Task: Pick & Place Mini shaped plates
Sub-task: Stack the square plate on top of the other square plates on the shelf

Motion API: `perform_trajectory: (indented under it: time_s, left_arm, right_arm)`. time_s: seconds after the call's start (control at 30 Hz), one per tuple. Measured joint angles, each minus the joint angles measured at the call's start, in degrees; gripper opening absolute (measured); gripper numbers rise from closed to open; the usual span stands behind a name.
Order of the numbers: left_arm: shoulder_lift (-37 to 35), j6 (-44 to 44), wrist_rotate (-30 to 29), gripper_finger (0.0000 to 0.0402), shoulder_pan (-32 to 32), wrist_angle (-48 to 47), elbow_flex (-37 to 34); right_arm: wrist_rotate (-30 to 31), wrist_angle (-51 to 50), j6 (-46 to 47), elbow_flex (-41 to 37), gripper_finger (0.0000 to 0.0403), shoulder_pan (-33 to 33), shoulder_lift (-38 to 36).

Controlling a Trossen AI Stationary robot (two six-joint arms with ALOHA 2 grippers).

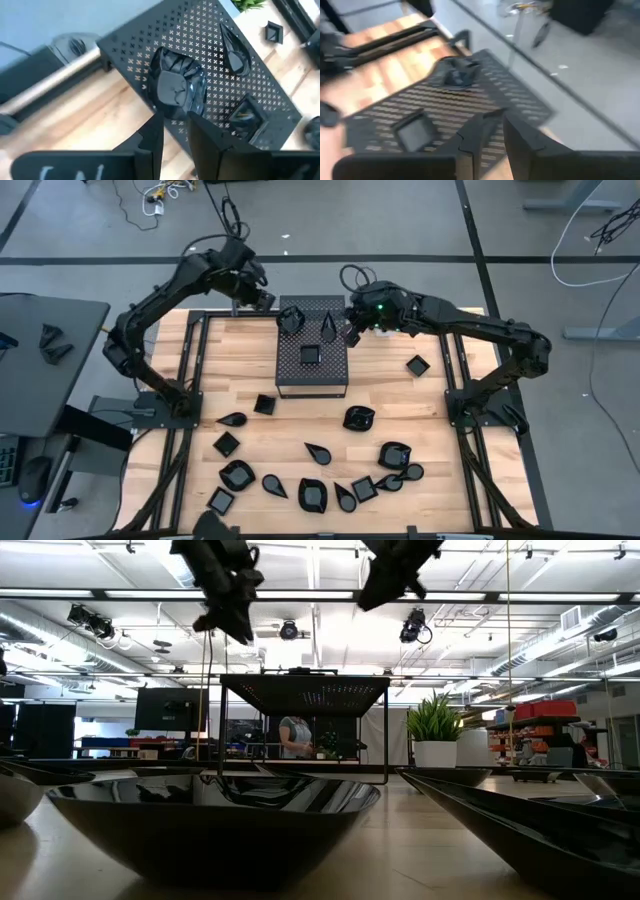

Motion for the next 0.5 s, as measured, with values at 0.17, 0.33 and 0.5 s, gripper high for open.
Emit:
perform_trajectory:
  time_s: [0.17,0.33,0.5]
  left_arm:
    - [-4.2,4.2,-7.1,0.0087,-0.1,-6.2,0.0]
    - [-8.9,7.9,-9.6,0.0087,-1.6,-13.3,-1.4]
    - [-17.6,10.3,-4.9,0.0087,-5.5,-12.5,-11.1]
  right_arm:
    - [-9.1,8.5,3.5,-8.4,0.0080,0.1,0.0]
    - [-18.0,9.3,9.4,-13.7,0.0080,0.1,0.0]
    - [-20.9,9.3,12.8,-15.7,0.0080,0.1,0.0]
